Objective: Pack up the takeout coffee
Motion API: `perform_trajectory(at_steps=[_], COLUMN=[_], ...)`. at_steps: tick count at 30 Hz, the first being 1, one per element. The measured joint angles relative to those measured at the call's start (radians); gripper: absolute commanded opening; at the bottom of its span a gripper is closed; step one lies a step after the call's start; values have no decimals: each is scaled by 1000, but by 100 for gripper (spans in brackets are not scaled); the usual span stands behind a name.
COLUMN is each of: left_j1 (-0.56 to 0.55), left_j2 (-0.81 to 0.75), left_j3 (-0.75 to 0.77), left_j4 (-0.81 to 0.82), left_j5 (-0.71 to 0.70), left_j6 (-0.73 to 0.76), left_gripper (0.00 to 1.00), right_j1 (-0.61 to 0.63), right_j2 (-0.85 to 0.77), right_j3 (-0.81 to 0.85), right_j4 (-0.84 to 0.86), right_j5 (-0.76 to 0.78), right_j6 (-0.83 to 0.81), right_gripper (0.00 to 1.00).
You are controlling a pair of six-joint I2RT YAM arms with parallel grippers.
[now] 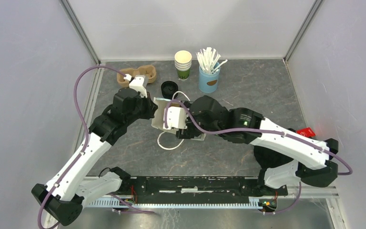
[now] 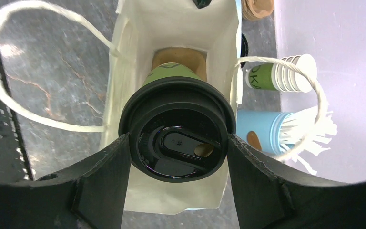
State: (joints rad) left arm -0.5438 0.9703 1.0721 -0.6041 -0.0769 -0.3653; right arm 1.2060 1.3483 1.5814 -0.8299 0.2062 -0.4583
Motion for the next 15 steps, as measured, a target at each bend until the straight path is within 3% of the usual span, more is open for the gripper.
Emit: perform_trajectory(at_steps=[15], left_j1=[-1], left_j2=[-134], left_j3=[-147], left_j4=[119], left_j5=[20], left_j6=[0], left_gripper=[2], right_j1=[26], right_j2=[136], right_j3=[-8], right_j4=[-31], right_j5=[143], right_j6=[-150], right_gripper=[23])
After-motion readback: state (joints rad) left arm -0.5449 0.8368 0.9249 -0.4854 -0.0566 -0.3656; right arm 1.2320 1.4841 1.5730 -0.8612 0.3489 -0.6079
